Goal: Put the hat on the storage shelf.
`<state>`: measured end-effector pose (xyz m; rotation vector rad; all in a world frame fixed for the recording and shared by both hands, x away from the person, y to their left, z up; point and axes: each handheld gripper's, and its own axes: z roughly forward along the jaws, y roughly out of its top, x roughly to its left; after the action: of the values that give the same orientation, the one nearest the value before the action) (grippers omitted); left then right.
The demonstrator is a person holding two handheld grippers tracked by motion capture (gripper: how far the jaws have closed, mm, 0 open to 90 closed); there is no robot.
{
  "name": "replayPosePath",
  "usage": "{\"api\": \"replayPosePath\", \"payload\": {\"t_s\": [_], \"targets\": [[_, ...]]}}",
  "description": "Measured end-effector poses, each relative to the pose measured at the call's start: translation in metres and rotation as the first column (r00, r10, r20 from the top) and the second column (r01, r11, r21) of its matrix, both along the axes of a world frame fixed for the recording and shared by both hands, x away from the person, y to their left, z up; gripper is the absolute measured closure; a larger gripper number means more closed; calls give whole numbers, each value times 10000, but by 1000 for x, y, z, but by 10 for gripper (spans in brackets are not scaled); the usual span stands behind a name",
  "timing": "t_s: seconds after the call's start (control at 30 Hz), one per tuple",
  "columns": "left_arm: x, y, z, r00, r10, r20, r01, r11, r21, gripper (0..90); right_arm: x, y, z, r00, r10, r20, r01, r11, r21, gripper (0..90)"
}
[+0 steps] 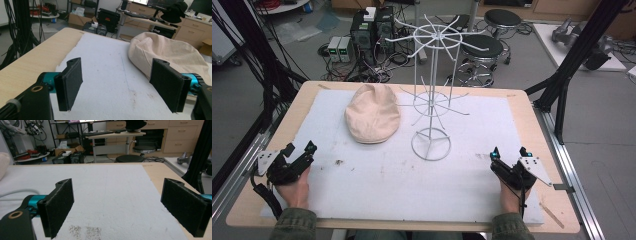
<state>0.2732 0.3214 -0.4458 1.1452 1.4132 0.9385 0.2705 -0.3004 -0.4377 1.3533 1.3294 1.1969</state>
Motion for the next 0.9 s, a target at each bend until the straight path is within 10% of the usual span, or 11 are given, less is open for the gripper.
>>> {"api": "replayPosePath", "payload": {"t_s": [0.9], "targets": [[1, 1, -1, 9999, -104, -57, 103, 9998, -189, 263, 0, -1, -1, 10000, 38, -67, -38, 10000, 62, 103]]}}
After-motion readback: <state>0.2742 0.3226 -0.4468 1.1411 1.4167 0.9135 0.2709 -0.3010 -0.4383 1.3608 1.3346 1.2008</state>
